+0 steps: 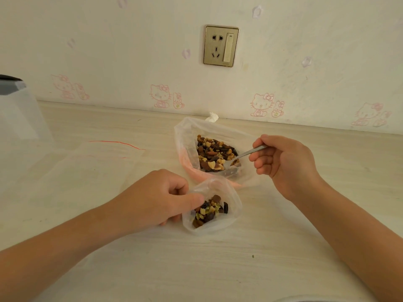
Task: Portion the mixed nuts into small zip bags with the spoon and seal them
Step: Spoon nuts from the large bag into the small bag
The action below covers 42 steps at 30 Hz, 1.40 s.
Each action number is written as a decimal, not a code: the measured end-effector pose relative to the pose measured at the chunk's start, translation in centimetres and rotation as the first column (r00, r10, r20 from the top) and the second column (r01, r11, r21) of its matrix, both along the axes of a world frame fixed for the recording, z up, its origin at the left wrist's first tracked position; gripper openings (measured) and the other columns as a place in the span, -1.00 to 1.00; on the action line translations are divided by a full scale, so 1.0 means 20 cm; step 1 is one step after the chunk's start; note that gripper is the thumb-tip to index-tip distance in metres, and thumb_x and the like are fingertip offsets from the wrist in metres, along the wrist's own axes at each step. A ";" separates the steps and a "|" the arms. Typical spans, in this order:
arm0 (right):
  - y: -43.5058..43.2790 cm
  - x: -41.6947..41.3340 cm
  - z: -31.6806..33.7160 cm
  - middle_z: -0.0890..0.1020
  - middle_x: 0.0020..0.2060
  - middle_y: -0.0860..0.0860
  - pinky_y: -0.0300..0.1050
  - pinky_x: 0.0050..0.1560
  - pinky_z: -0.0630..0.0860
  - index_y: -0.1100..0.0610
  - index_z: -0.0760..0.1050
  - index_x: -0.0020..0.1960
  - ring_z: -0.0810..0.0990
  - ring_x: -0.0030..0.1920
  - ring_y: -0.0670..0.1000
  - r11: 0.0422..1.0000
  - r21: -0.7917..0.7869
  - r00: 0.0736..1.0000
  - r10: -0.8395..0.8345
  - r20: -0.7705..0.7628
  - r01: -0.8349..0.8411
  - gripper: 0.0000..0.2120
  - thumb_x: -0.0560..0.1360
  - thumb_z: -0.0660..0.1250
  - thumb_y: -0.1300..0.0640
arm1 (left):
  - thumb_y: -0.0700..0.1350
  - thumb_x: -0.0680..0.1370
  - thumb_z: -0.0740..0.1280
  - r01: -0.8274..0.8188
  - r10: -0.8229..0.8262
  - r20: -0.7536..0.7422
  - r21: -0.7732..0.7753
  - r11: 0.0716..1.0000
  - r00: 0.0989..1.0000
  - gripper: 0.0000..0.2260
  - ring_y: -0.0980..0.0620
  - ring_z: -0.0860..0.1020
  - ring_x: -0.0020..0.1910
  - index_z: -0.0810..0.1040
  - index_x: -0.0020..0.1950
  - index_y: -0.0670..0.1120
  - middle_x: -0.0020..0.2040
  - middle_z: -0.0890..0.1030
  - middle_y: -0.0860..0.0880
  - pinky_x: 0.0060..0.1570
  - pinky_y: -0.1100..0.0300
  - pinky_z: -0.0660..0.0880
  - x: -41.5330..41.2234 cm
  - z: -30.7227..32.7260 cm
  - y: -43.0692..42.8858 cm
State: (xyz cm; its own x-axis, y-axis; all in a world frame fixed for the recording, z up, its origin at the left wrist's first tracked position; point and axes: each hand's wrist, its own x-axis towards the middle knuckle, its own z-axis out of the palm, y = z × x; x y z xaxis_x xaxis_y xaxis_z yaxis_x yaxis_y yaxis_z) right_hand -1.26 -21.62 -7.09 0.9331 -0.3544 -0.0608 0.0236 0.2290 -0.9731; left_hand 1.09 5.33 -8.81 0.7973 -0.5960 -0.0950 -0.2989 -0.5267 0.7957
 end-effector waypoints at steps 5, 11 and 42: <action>0.02 -0.02 0.01 0.60 -0.45 0.20 -0.18 -0.57 0.45 0.21 0.63 -0.30 0.50 -0.56 0.03 0.997 -0.027 0.996 0.073 0.046 -0.072 -0.62 0.65 0.22 0.21 | -0.04 0.60 0.39 -0.027 0.025 0.045 0.041 0.999 0.999 -0.64 0.15 0.50 -0.54 0.54 -0.41 0.05 -0.50 0.59 0.04 -0.50 0.38 0.35 0.01 0.02 -0.01; 0.06 -0.06 0.00 0.61 -0.45 0.22 -0.17 -0.55 0.47 0.20 0.65 -0.28 0.52 -0.57 0.08 0.966 -0.227 0.957 0.174 0.234 -0.120 -0.61 0.65 0.21 0.25 | -0.04 0.55 0.36 -0.002 0.006 -0.091 0.036 0.999 0.996 -0.65 0.09 0.50 -0.52 0.55 -0.45 0.00 -0.50 0.57 0.03 -0.52 0.37 0.33 0.03 0.04 0.00; -0.01 0.01 -0.05 0.72 -0.22 0.05 -0.11 -0.31 0.62 0.04 0.71 -0.03 0.65 -0.31 0.07 0.852 -0.509 0.965 0.015 0.263 0.126 -0.73 0.71 0.26 0.12 | 0.52 0.36 0.31 -0.360 0.363 -0.008 -0.145 0.921 0.932 -0.42 -0.04 0.67 -0.44 0.53 0.05 0.05 -0.21 0.71 0.10 -0.51 0.17 0.51 0.37 0.01 -0.05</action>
